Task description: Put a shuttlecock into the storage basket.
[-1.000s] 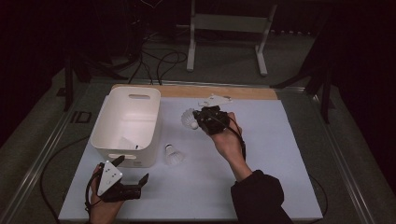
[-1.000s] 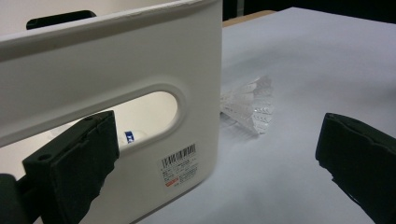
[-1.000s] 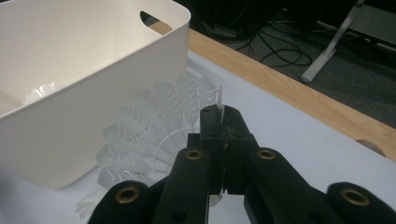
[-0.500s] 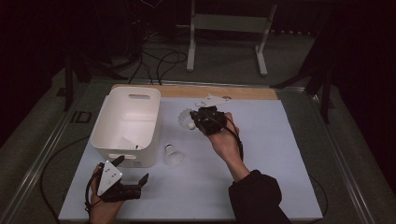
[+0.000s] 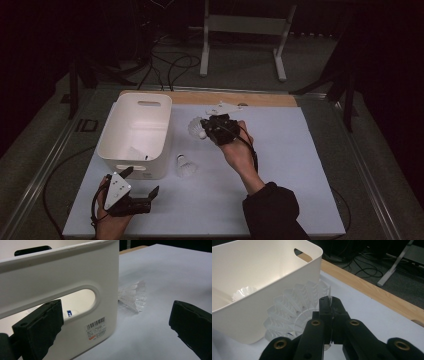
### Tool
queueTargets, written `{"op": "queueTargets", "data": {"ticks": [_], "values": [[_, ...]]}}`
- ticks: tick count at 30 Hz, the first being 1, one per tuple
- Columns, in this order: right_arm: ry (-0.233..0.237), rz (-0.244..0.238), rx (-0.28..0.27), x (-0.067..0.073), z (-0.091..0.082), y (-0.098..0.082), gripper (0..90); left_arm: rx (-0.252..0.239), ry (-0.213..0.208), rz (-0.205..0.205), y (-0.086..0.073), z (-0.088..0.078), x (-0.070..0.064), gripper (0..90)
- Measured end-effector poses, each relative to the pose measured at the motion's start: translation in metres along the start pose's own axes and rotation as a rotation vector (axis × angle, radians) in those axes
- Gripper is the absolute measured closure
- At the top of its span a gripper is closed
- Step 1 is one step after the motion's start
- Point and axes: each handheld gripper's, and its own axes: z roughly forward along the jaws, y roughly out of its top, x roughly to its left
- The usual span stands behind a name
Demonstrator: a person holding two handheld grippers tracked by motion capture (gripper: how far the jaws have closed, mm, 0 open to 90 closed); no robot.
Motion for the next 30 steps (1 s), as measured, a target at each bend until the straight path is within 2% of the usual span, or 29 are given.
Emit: {"op": "queueTargets", "data": {"ticks": [30], "values": [[0.004, -0.017, -0.007, 0.007, 0.002, 0.01, 89.3, -0.002, -0.001, -0.002, 0.0, 0.0, 0.0, 0.0]]}}
